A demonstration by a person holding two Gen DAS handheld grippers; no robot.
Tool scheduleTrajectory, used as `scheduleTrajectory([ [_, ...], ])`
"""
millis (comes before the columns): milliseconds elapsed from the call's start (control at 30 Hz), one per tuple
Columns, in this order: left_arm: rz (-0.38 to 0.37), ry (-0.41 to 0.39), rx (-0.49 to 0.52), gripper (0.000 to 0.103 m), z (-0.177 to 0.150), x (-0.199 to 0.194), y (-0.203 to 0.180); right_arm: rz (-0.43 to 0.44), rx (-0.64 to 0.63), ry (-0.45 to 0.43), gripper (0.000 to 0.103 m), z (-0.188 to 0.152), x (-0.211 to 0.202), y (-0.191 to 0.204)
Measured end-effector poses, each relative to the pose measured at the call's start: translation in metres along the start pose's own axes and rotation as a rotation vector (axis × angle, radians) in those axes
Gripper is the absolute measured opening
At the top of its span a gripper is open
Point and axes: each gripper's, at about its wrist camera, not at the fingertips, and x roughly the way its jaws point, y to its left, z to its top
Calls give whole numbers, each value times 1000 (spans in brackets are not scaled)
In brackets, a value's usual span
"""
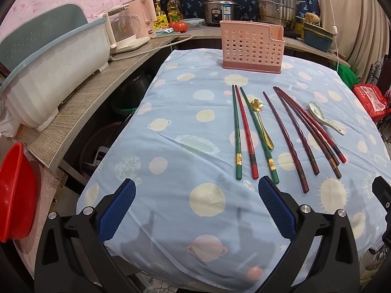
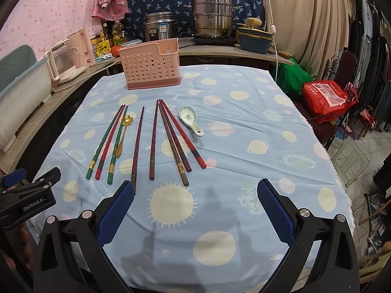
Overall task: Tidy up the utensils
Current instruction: 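Move the left tool to the green chopstick while the right tool approaches the white spoon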
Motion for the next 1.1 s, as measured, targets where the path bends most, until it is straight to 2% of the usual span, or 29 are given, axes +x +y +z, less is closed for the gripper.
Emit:
scheduleTrajectory([
  [600, -64, 70, 9, 95, 3, 47, -6, -26, 39, 54, 97, 4, 34, -20],
  [767, -75, 84, 16, 88, 10, 65, -12, -27, 46, 68, 97, 6, 45, -23],
  [833, -83, 94, 15, 81, 13, 72, -13, -28, 46, 73, 97, 8, 50, -23],
  [900, -90, 97, 17, 79, 17, 78, -16, -29, 48, 80, 97, 9, 55, -24],
  [1100, -119, 126, 37, 65, 19, 93, -23, -28, 55, 97, 97, 13, 67, -27],
])
